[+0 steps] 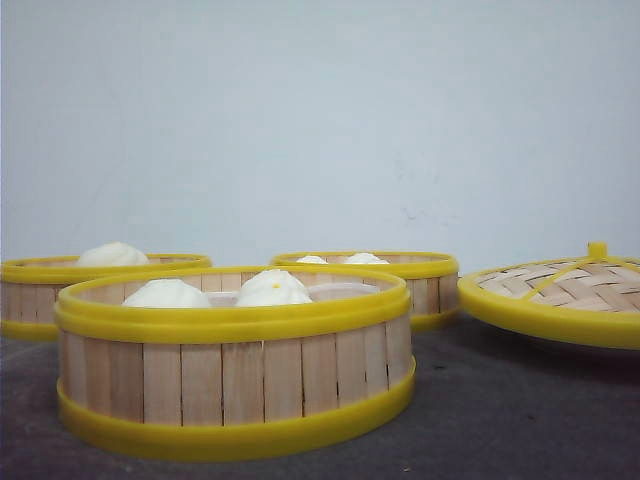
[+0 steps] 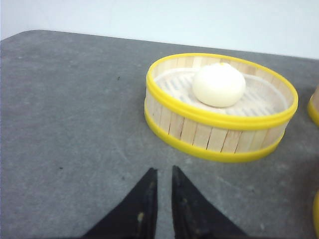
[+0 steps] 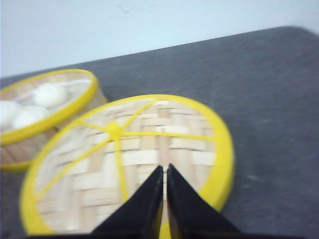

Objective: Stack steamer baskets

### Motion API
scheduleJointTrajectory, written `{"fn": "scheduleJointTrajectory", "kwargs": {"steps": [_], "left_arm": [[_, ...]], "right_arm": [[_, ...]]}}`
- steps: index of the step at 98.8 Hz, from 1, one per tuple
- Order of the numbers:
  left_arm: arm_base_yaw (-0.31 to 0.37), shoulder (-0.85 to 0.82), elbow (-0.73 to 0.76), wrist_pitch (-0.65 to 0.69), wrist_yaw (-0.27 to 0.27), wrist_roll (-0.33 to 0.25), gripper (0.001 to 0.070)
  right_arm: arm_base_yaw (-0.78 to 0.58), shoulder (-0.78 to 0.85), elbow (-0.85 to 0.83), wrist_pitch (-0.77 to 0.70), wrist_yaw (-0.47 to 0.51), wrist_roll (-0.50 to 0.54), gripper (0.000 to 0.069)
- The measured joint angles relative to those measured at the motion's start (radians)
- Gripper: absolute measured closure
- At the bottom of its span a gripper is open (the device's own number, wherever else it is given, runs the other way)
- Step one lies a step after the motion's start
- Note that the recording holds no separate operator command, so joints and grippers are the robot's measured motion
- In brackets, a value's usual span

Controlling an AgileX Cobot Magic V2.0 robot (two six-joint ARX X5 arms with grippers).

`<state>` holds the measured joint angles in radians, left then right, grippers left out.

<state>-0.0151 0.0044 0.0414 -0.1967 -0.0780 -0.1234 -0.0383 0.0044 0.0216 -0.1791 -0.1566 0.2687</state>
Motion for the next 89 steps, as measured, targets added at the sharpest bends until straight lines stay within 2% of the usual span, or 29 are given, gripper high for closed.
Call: {"fn": "scheduleJointTrajectory", "kwargs": {"steps": [12,24,40,51,59,72,89], "left_arm": [[0.000,0.005,0.026,-0.014,-0.002,-0.030,0.0685],[0.000,0.031,0.120,-0.030,-0.002,-0.064,0.0685],[0.000,0.100,0.270,-0.091,0.011,-0.127,0.0685],[0.000,0.177,0.405,-0.169,0.028,-0.135,0.0685],[0.000,0.243,0.511,-0.236,0.034,-0.120,0.0685],[0.000,0.368,0.658,-0.347,0.054,-0.050,0.0685],[0.000,0.513,0.741,-0.417,0.056,0.035,0.0685]], "right_arm": [[0.000,0.011,0.054,-0.045,-0.006,0.053,0.0683],[0.000,0.051,0.173,-0.045,-0.021,0.089,0.0683],[0.000,0.151,0.348,-0.099,-0.052,0.095,0.0683],[0.001,0.241,0.462,-0.140,-0.075,0.072,0.0683],[0.001,0.317,0.539,-0.192,-0.078,0.034,0.0683],[0.001,0.463,0.632,-0.273,-0.078,-0.039,0.0683],[0.001,0.666,0.734,-0.332,-0.063,-0.129,0.0683]]}}
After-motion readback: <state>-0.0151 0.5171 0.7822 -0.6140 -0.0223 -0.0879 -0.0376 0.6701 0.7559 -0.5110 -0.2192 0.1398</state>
